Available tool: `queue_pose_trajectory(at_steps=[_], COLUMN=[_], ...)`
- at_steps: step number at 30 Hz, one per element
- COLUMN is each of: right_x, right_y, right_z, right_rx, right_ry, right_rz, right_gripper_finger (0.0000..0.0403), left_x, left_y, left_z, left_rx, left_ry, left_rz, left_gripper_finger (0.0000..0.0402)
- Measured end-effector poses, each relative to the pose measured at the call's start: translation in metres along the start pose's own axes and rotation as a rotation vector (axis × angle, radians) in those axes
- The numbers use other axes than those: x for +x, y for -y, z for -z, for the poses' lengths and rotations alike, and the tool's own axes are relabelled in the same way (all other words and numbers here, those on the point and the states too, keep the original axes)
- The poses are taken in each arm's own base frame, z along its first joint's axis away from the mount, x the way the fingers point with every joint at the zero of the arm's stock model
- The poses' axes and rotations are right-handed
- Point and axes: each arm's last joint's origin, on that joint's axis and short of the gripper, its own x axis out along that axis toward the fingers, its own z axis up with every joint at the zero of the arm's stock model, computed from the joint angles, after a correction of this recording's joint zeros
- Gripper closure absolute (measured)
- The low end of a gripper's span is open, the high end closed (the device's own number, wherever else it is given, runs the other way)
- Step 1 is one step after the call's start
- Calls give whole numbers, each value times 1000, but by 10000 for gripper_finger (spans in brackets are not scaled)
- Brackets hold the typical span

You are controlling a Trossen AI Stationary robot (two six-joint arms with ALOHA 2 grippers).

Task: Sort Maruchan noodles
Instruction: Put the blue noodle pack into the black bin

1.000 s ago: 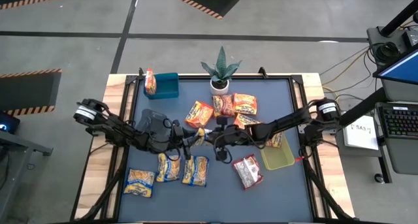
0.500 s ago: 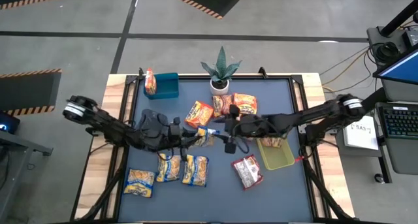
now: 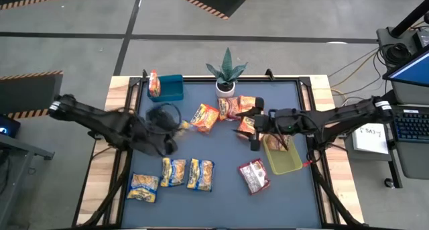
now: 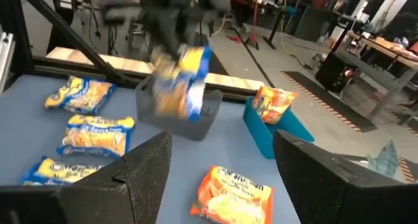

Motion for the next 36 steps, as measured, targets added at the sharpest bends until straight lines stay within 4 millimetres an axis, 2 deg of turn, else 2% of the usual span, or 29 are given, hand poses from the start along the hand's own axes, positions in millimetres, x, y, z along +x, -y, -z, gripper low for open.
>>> queue_pose_trajectory(at_steps=[2,6,11,17,24,29,36], right_x=[-3,-9,-12,-10,-10,-10,-10], right_y=[0,2,4,6,6,6,6], right_z=[8,10,7,11,10,10,12], right_rx=[-23,-55,-60,-67,-70,-72,-89], right_ry=[-13,-9,-4,-26,-22,-23,-44], right_rz=[-1,32,55,59,62,62,57], right_gripper_finger=[151,150,147,153,151,147,154], left_x=[-19,-48,-51,-37,-3,25,44], left_y=[-13,-32,-26,-29,-32,-43,-47], left_z=[-8,-21,-34,-29,-28,-20,-6], left_rx=[-35,-117,-16,69,61,41,71], left_ry=[-120,-274,-244,-379,-479,-582,-659], left_rz=[-100,-275,-121,-233,-333,-433,-476], left_gripper_finger=[361,362,362,362,362,362,362])
